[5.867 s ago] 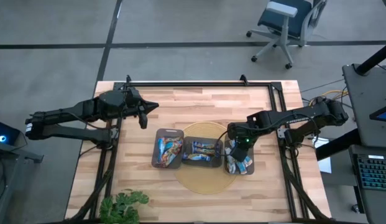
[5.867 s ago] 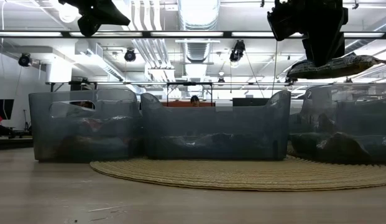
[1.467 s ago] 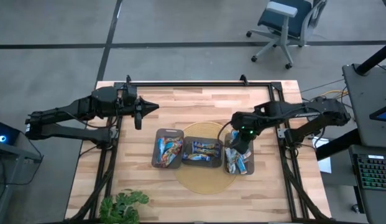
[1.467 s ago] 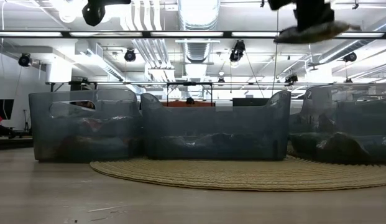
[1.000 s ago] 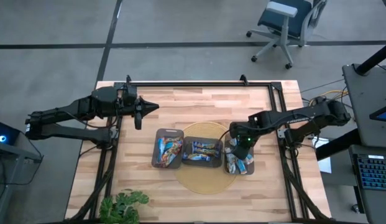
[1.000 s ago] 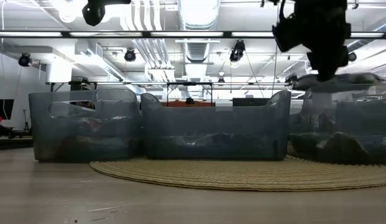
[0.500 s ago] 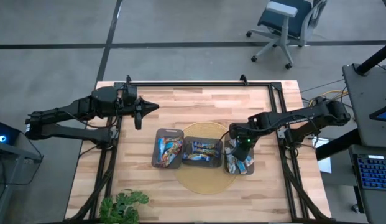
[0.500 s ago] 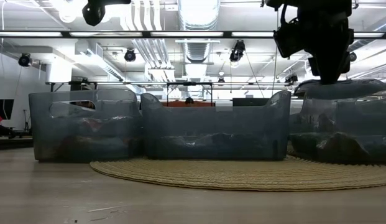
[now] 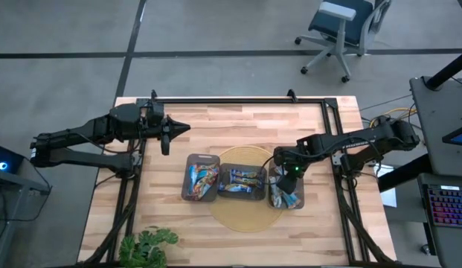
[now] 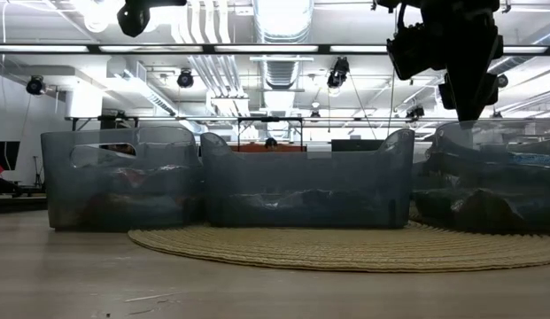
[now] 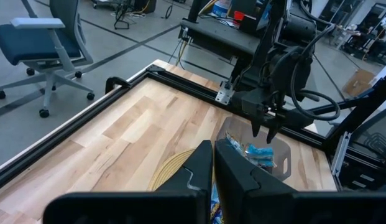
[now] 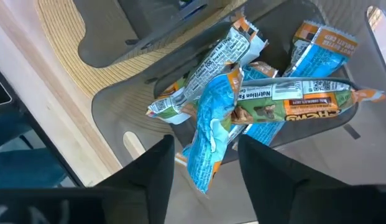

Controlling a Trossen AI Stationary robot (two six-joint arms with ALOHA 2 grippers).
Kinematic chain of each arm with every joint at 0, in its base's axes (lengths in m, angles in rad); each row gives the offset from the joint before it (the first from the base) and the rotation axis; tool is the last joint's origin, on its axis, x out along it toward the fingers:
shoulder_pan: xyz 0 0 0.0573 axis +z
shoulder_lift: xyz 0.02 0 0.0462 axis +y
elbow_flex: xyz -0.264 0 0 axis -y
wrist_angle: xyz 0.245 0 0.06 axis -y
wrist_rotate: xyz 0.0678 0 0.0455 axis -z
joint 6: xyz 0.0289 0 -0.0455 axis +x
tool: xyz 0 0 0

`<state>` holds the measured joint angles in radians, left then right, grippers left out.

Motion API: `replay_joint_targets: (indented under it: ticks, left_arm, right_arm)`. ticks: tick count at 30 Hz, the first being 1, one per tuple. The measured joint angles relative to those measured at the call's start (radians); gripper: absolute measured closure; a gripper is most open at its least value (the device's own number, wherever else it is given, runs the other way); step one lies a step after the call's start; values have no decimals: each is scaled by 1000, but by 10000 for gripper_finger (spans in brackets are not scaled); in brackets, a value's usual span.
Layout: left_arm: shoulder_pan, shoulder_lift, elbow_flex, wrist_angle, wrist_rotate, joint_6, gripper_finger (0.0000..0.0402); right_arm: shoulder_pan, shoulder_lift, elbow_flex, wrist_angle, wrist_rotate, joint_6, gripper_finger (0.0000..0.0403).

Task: Pick and place Granola Bars by type
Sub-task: Return to Home Position

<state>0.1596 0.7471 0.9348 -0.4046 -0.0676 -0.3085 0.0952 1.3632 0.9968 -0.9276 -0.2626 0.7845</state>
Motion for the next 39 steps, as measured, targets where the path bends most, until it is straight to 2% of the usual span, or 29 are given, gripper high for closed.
replay_joint_targets:
  ticks: [4,7,14,16,24,27,31,36,39]
  left_arm:
    - [0,0,0,0,0,0,402]
    - [0,0,0,0,0,4,402]
    - [0,0,0,0,0,19,402]
    - [0,0,0,0,0,26,402]
    - [0,0,0,0,0,45,402]
    - [0,0,0,3,-2,45,402]
    - [0,0,0,3,-3,45,402]
    - [0,0,0,0,-4,49,402]
    - [0,0,0,0,-4,49,402]
  right_arm:
    - [0,0,8,2,0,-32,228]
    - [2,-4,22,4,1,-79,245]
    - [5,-52,82,88,61,-218,368]
    - [5,-74,92,159,63,-290,386]
    - [2,-210,80,482,61,-566,395]
    - [-8,-277,66,549,61,-615,395]
    - [-31,-387,41,568,89,-616,395]
    - [-35,-504,0,542,254,-659,395]
    - [-36,-553,-2,514,267,-610,394]
